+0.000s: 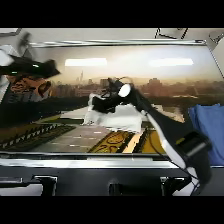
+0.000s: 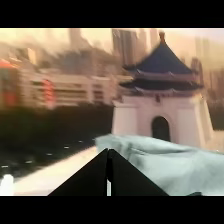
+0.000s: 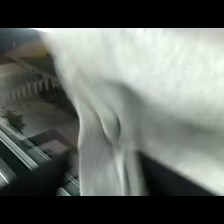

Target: Fold the clothes and pants, and hang the long-sleeved shirts on hangers.

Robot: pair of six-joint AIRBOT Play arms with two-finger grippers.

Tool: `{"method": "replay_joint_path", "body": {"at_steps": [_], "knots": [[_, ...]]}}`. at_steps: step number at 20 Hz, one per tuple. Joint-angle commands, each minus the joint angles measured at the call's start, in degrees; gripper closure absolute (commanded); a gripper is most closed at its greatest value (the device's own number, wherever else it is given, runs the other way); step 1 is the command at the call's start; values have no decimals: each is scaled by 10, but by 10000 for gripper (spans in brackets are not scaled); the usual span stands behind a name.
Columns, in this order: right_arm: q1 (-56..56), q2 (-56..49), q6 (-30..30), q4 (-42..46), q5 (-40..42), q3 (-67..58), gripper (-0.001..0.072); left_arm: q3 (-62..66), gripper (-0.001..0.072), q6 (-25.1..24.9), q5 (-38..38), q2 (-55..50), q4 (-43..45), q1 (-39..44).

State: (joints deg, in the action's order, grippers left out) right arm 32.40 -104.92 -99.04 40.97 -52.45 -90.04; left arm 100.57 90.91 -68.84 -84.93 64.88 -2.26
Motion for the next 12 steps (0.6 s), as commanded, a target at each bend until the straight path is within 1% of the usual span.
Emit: {"method": "replay_joint_path", "body": {"at_steps": [1,3,5,6,7,8,9,10,11,12], "knots": [[21,-40,-2,-75,79,-1,0,0,682,-23,-10,75,21,-49],[-15,-13,22,-64,60,-1,2,0,681,-25,-14,84,20,-48],[-81,31,38,-6,-12,-1,3,0,681,-38,-17,86,20,-48],[-119,53,37,48,-70,-1,3,0,681,-40,-17,85,21,-48],[-164,73,37,114,-150,0,15,0,681,-42,-17,86,21,-49],[-206,85,25,191,-230,0,45,0,681,-47,-17,86,21,-49],[-241,93,22,259,-294,7,47,0,681,-50,-19,86,21,-49],[-274,100,22,317,-337,28,53,0,681,-50,-22,86,21,-49],[-302,108,21,336,-347,63,85,0,681,-50,-26,86,20,-49],[-323,115,20,310,-333,106,84,0,681,-50,-30,86,20,-49]]}}
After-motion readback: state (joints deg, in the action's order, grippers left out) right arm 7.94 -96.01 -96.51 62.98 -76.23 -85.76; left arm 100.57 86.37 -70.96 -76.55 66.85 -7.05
